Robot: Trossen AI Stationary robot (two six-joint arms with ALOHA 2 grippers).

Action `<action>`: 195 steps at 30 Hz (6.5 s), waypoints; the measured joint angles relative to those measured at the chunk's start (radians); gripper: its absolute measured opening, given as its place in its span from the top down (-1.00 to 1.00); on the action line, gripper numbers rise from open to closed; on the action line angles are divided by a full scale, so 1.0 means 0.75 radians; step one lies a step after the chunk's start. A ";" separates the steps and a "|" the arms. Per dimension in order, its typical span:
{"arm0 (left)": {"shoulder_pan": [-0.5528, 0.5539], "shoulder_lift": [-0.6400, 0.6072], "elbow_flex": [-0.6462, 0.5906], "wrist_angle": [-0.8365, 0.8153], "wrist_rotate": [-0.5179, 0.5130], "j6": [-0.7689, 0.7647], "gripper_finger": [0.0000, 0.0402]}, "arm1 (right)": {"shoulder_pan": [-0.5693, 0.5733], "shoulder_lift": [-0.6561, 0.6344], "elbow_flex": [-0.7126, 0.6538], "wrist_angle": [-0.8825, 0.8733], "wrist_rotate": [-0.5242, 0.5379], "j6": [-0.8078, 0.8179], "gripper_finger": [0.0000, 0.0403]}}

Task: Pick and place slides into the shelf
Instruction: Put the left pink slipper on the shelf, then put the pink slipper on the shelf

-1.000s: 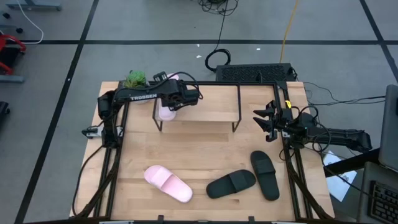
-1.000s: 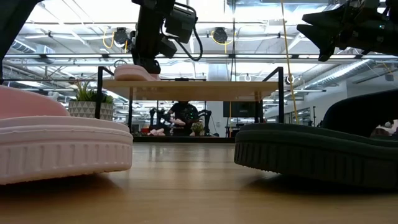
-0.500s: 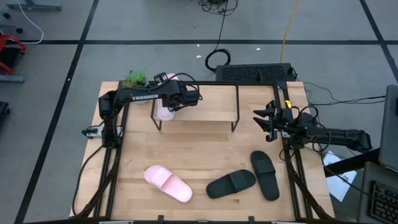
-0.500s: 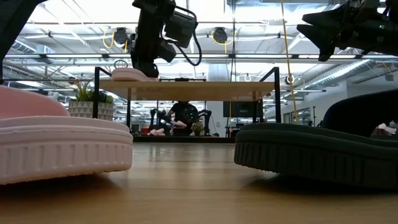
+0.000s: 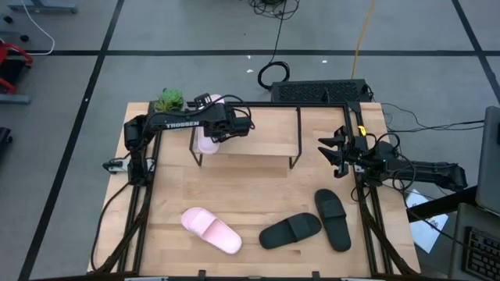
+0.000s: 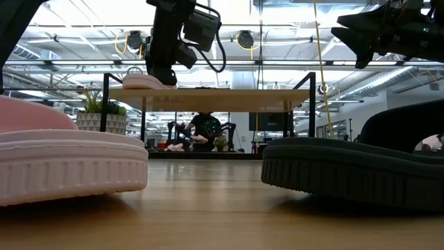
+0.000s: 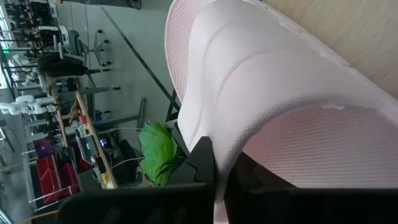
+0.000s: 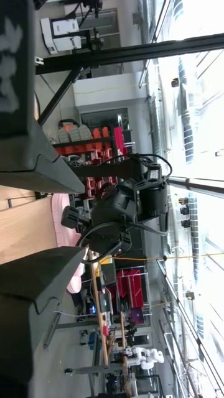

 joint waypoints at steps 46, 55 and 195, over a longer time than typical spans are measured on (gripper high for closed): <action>-0.021 -0.063 0.027 0.007 0.183 0.024 0.16 | 0.000 0.000 0.000 0.000 0.000 0.000 0.30; -0.021 -0.063 0.062 0.005 0.260 0.082 0.15 | 0.000 0.000 0.000 0.000 -0.001 0.000 0.30; -1.179 0.210 0.028 0.268 1.048 -1.678 0.15 | 0.000 -0.001 0.000 0.084 -0.077 0.070 0.30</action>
